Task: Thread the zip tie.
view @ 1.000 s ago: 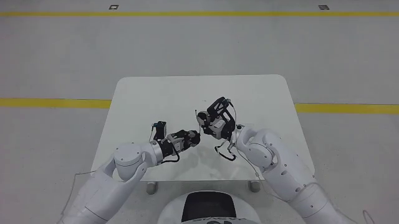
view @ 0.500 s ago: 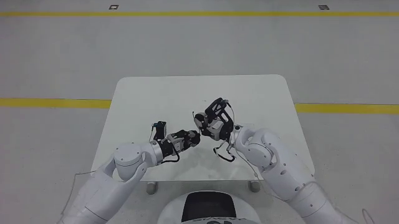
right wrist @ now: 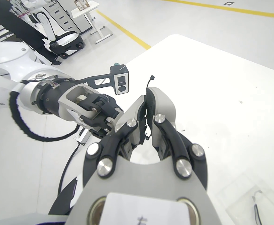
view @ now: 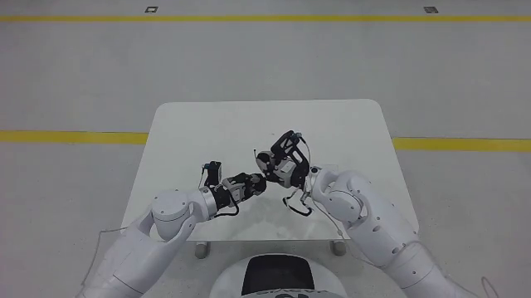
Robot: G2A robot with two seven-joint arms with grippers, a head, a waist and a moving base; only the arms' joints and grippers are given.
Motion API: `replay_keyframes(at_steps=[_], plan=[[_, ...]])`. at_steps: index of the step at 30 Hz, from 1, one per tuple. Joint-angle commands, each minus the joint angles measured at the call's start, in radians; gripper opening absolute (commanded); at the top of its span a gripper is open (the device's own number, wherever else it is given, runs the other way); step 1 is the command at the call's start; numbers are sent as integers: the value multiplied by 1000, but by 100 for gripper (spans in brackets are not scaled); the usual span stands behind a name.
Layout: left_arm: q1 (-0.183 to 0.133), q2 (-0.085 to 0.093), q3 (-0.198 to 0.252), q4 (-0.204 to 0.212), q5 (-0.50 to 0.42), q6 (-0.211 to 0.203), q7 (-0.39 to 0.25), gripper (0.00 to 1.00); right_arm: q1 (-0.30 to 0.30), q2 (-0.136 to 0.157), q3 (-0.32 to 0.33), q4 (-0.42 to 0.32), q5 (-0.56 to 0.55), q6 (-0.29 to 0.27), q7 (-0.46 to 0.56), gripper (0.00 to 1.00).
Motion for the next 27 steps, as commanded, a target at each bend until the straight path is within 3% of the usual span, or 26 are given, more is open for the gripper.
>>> replay_keyframes(at_steps=[1, 27], plan=[[0, 0, 0, 0, 0, 0, 0, 0, -2, 1, 3, -3, 5, 0, 2, 0], [0, 0, 0, 0, 0, 0, 0, 0, 2, 28, 1, 8, 177, -3, 32, 0]])
